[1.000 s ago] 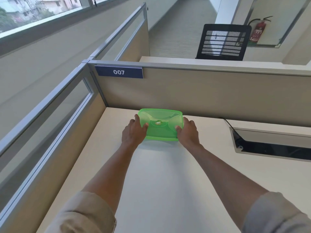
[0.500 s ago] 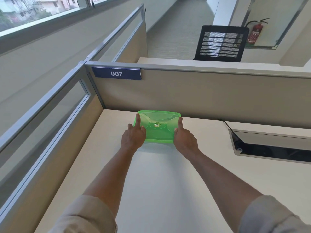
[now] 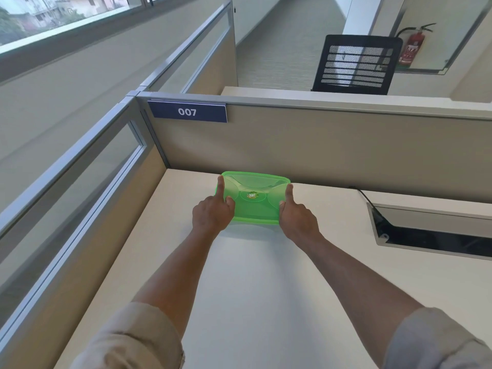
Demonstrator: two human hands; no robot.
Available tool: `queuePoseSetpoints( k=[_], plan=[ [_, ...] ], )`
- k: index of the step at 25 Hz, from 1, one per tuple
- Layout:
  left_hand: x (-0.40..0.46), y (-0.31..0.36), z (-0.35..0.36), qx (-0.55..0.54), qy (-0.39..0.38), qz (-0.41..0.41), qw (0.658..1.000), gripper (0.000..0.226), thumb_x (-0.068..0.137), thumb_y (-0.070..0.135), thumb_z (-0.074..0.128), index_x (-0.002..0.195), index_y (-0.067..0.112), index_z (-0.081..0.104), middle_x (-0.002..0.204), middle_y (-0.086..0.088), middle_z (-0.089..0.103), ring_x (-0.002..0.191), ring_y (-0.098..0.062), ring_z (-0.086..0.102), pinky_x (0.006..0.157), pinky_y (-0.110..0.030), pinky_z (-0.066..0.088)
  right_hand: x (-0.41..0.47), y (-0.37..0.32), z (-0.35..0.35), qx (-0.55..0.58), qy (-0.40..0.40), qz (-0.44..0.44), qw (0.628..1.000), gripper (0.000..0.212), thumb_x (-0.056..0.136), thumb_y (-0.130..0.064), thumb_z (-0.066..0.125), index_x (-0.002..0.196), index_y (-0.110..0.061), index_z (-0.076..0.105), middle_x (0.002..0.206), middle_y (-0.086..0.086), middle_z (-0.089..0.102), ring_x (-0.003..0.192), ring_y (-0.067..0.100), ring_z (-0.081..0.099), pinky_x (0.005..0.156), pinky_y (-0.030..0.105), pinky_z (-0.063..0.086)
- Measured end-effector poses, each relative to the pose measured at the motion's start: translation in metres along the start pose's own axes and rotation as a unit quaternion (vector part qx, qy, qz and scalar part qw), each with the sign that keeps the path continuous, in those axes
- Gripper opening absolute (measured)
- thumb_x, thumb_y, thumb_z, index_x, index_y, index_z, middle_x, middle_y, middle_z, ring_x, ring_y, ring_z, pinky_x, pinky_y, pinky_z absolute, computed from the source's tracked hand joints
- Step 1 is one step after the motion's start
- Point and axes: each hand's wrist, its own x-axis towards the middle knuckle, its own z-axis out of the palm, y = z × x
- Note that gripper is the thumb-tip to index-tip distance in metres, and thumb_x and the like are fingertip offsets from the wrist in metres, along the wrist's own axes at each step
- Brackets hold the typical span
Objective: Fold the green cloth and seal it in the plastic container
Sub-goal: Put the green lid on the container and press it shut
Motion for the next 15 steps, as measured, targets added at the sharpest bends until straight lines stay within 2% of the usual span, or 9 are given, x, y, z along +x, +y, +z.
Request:
queuePoseSetpoints(
  k=[8,12,15],
  plan=[
    [0.0006,0.0001,-0.0058,0.035,-0.005,-0.003,0.999,0.066,0.098,0.045,0.029,0.156,0.029,0.003,0.089,-0.016,0.069,0.076,-0.034,0.062,0.067,-0.037,0.043,-0.0006,-0.0009,-0.0014,-0.017,0.000,-0.002,1.000,0.057,0.103,-0.031,0.022,0.154,-0.018,0.001,0.091,0.019,0.067,0.084,0.038,0.062,0.068,0.039,0.040],
    [0.0001,0.0013,-0.0076,0.043,-0.003,-0.004,0.999,0.066,0.099,0.053,0.027,0.156,0.032,0.003,0.096,-0.016,0.069,0.088,-0.035,0.065,0.069,-0.037,0.040,0.0007,-0.0002,-0.0015,-0.030,0.001,-0.005,1.000,0.057,0.103,-0.031,0.023,0.154,-0.017,0.002,0.090,0.018,0.067,0.081,0.037,0.062,0.066,0.038,0.040],
    [0.0006,0.0013,-0.0091,0.049,-0.005,-0.004,0.999,0.066,0.099,0.056,0.027,0.156,0.032,0.004,0.095,-0.016,0.069,0.089,-0.035,0.065,0.069,-0.037,0.039,0.0011,-0.0005,-0.0035,-0.039,-0.003,-0.003,0.999,0.057,0.104,-0.031,0.023,0.154,-0.016,0.002,0.088,0.016,0.067,0.072,0.033,0.056,0.064,0.036,0.039]
  ],
)
